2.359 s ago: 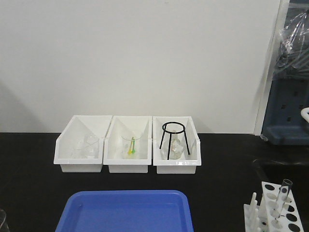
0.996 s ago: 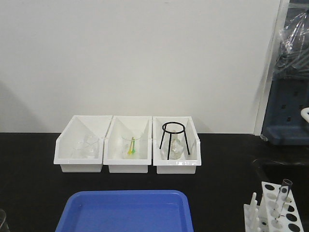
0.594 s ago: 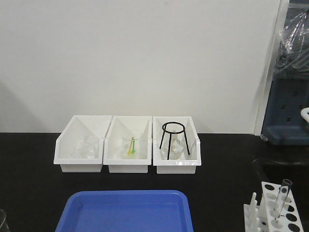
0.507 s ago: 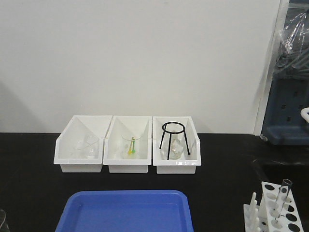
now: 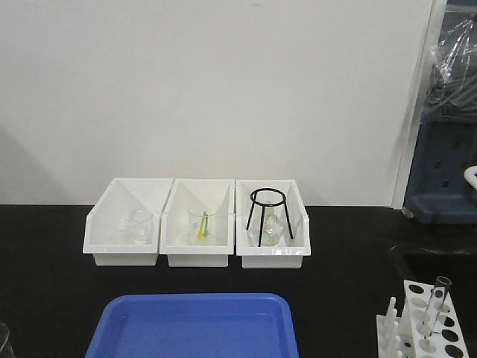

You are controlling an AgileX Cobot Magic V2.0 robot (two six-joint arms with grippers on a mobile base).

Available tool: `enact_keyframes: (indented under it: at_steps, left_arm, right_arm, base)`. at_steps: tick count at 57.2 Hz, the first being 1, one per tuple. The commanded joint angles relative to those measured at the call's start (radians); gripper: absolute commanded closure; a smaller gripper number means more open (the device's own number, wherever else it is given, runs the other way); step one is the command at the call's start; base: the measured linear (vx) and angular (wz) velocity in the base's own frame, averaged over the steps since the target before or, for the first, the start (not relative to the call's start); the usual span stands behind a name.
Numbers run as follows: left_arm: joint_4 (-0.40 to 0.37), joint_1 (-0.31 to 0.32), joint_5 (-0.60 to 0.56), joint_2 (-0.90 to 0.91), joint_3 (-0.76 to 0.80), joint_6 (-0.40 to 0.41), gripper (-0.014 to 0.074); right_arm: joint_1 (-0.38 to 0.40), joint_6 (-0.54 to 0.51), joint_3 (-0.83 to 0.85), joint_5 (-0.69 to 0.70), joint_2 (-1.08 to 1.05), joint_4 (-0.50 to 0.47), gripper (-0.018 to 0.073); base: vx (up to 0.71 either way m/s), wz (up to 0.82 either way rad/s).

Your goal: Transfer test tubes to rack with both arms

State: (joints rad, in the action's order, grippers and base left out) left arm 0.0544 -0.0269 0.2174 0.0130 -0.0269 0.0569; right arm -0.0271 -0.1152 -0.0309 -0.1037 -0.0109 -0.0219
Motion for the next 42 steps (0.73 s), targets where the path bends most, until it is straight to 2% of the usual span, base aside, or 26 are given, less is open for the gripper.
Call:
enact_keyframes:
  at_steps: [1,42]
  left_arm:
    - [-0.005,-0.001,-0.083,0.011,0.031,0.004,0.0601]
    - [-0.005,-0.001,-0.083,0.011,0.031,0.004,0.0601]
  right_arm:
    - [0.006,-0.002,-0.013,0.075,-0.003,0.001,0.0571]
    - [0.006,-0.002,-0.013,0.075,-0.003,0.001,0.0568]
  base:
    - [0.00,0.00]
    - [0.00,0.00]
